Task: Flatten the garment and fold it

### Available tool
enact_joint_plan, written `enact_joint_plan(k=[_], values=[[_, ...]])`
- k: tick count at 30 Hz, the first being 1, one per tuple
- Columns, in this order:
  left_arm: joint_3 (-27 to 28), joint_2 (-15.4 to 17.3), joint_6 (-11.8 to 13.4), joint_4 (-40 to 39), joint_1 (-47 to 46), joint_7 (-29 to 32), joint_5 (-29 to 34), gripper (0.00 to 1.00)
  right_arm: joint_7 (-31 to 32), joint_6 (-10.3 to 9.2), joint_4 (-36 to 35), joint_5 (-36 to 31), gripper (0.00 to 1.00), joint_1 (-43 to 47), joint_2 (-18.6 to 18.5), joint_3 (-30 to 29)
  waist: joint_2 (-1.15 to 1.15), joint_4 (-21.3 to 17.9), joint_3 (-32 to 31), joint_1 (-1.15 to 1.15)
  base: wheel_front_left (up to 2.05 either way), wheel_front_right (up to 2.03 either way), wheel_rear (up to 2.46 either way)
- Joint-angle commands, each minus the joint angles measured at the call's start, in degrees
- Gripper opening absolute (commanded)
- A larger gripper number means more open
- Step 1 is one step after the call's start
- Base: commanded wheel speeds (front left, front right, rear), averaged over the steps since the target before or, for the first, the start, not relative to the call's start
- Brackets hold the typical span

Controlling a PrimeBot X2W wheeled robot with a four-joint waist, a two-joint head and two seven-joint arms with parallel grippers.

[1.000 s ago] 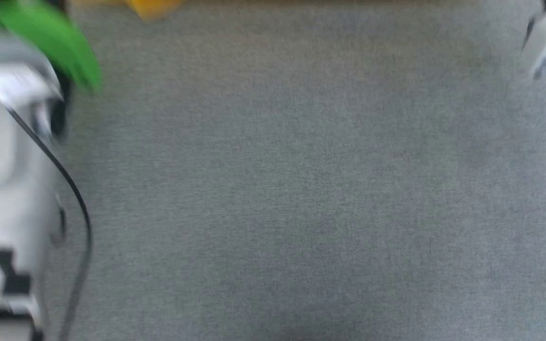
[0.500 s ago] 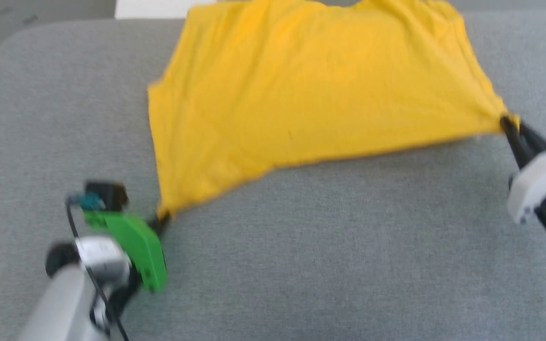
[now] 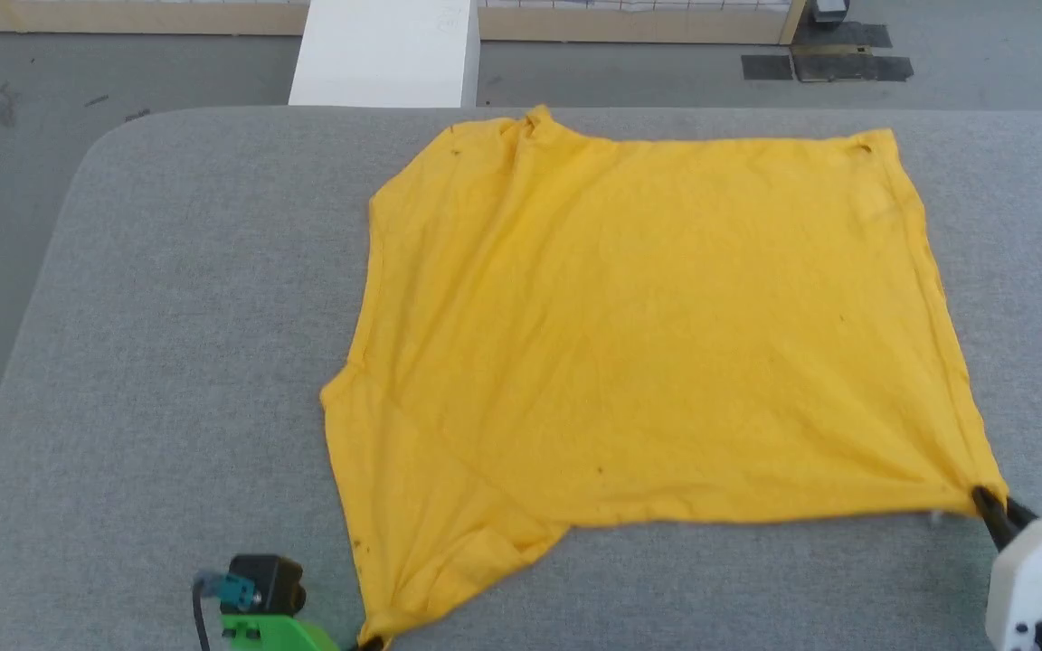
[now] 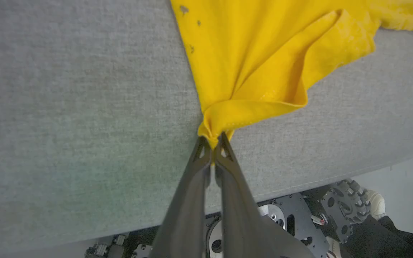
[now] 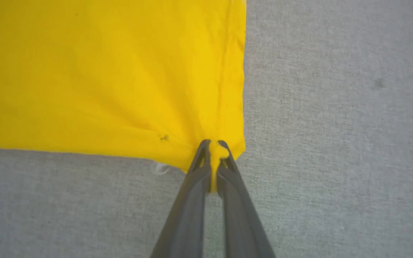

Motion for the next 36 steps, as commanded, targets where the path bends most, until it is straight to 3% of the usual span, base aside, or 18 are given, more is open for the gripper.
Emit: enact_joint_plan(k=[1, 4, 9, 13, 17, 24, 30, 36], values=[[-0.31, 0.48, 0.56, -0.19, 1.78, 0.30, 0.58, 0.00, 0.71, -0.11, -1.03, -1.08, 0.00, 1.56, 0.77, -1.04, 0.00, -0.20, -0.06, 0.01, 0.00, 0.00, 0.00], [-0.39, 0.40, 0.52, -1.43, 2.07, -2.47, 2.20, 0.00, 0.40, -0.11, -2.81, -1.97, 0.00, 3.81, 3.03, -3.05, 0.00, -0.28, -0.15, 0.01, 0.00, 0.00, 0.00], [0.51, -0.74, 0.01, -1.73, -1.10, -17.26, 9.77, 0.00, -5.97, -0.11, -4.36, -3.90, 0.00, 5.24, 6.20, -4.62, 0.00, -0.28, -0.45, 0.01, 0.00, 0.00, 0.00], [-0.35, -1.70, -0.83, -0.07, -5.16, -27.14, 15.21, 0.00, -11.71, -0.11, -4.90, -4.82, 0.00, 4.86, 6.93, -3.75, 0.00, -0.42, -0.45, 0.01, 0.00, 0.00, 0.00], [-1.30, -2.55, -2.35, 2.17, -10.55, -32.99, 18.03, 0.00, -14.06, -0.11, -5.60, -4.76, 0.00, 2.84, 5.78, -1.52, 0.00, -0.93, -0.11, 0.01, 0.00, 0.00, 0.00], [-1.64, -1.93, -6.12, 5.58, -21.45, -31.86, 18.04, 0.00, -11.45, -0.11, -5.63, -3.74, 0.00, -4.50, 1.28, 2.42, 0.00, -2.29, 2.49, 0.01, 0.00, 0.00, 0.00], [-1.02, -0.12, -9.56, 8.98, -32.36, -26.34, 16.10, 0.00, -6.73, -0.11, -5.41, -2.53, 0.00, -12.01, -1.65, 4.72, 0.00, -3.26, 6.36, 0.01, 0.00, 0.00, 0.00], [-0.98, 1.83, -11.48, 14.45, -40.82, -21.23, 13.84, 0.00, -4.14, -0.11, -0.77, -0.87, 0.00, -19.12, -4.47, 7.08, 0.00, -4.13, 10.27, 0.01, 0.00, 0.00, 0.00]])
